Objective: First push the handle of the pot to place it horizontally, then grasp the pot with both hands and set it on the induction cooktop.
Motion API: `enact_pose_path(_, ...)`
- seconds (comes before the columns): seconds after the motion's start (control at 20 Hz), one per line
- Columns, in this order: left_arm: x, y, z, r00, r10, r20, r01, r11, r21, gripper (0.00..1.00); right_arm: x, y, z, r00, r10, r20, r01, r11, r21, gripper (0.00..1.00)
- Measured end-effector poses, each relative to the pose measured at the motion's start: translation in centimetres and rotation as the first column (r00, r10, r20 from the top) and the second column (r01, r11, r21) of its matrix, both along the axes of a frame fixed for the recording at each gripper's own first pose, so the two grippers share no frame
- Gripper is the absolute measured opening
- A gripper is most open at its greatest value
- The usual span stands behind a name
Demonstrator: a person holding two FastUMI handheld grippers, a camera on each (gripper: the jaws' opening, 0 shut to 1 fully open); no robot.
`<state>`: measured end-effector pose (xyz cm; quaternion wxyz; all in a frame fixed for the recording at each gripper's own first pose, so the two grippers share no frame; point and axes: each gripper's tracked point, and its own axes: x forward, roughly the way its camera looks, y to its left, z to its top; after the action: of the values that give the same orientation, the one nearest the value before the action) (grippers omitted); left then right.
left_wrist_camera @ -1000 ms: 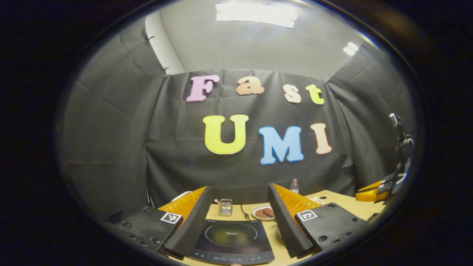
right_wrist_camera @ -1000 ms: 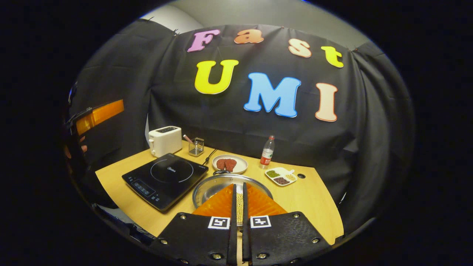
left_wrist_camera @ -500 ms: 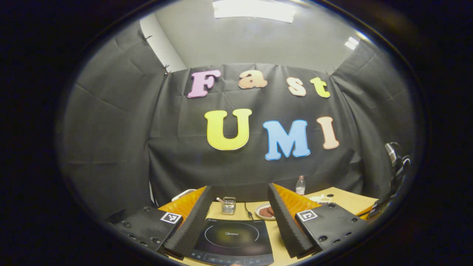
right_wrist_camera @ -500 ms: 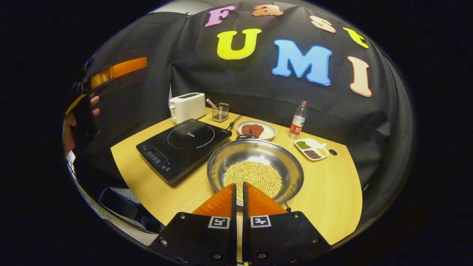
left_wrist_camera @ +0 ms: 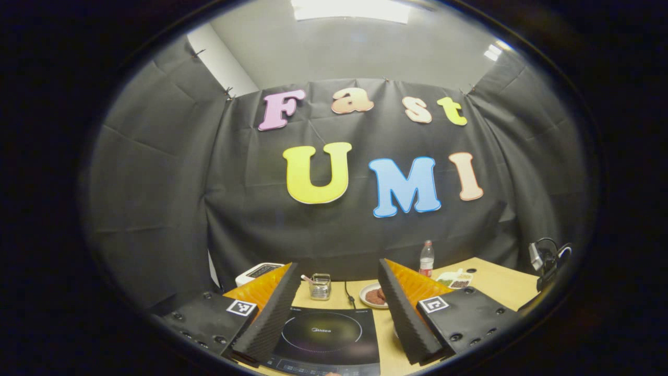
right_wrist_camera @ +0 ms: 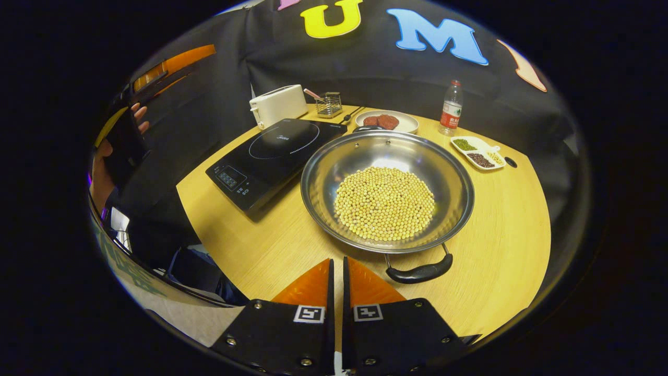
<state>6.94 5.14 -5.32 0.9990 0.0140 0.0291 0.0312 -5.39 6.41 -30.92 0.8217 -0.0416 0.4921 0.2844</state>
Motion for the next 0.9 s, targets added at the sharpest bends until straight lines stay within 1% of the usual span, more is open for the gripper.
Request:
enact_pose_path(0.05, 0.3, -0.3, -0.1, 1.0, -0.002, -0.004, 0.002, 1.0, 0.005, 0.93, 0.2, -0.3, -0.3, 1.0, -0.01, -0.009, 0.01, 1.0, 0.001, 0.06)
enact_pose_path(0.1, 0.6, -0.6, -0.1, 1.0, -0.005, -0.007, 0.005, 1.0, 0.006, 0.97, 0.4, -0.7, -0.7, 1.0, -0.019, -0.016, 0.019, 1.0, -0.001, 0.06)
enact_pose_path(0.15, 0.9, -1.0, -0.4, 1.0, -0.009, -0.01, 0.009, 1.0, 0.007, 0.97, 0.6, -1.1, -1.0, 0.999, -0.027, -0.021, 0.027, 1.0, -0.004, 0.06)
enact_pose_path(0.2, 1.3, -1.3, -0.5, 1.0, -0.011, -0.014, 0.011, 1.0, 0.007, 0.92, 0.8, -1.6, -1.3, 0.999, -0.036, -0.027, 0.036, 0.999, -0.01, 0.06)
enact_pose_path(0.25, 1.5, -1.7, -0.6, 1.0, -0.014, -0.017, 0.014, 1.0, 0.009, 0.97, 1.0, -2.1, -1.6, 0.998, -0.044, -0.033, 0.044, 0.999, -0.017, 0.06)
enact_pose_path(0.3, 1.8, -2.0, -0.6, 1.0, -0.016, -0.02, 0.016, 1.0, 0.01, 0.97, 1.2, -2.6, -1.8, 0.998, -0.054, -0.036, 0.053, 0.998, -0.024, 0.06)
enact_pose_path(0.45, 2.5, -3.0, -1.0, 0.999, -0.028, -0.027, 0.028, 0.999, 0.016, 0.97, 1.4, -2.9, -1.6, 0.997, -0.066, -0.04, 0.067, 0.998, 0.004, 0.05)
enact_pose_path(0.55, 2.9, -3.5, -1.2, 0.999, -0.036, -0.029, 0.036, 0.999, 0.017, 0.98, 1.6, -3.5, -1.8, 0.997, -0.074, -0.031, 0.074, 0.997, -0.003, 0.05)
enact_pose_path(0.6, 3.1, -3.9, -1.2, 0.999, -0.04, -0.031, 0.041, 0.999, 0.016, 1.0, 1.9, -3.9, -1.9, 0.996, -0.08, -0.028, 0.08, 0.997, -0.008, 0.05)
enact_pose_path(0.65, 3.2, -4.2, -1.2, 0.999, -0.044, -0.031, 0.044, 0.999, 0.016, 0.97, 2.2, -4.4, -1.9, 0.996, -0.09, -0.025, 0.09, 0.996, -0.013, 0.05)
enact_pose_path(0.9, 4.3, -5.5, -1.7, 0.998, -0.055, -0.04, 0.055, 0.998, 0.015, 0.97, 4.1, -7.5, -2.3, 0.989, -0.146, -0.009, 0.145, 0.988, -0.048, 0.05)
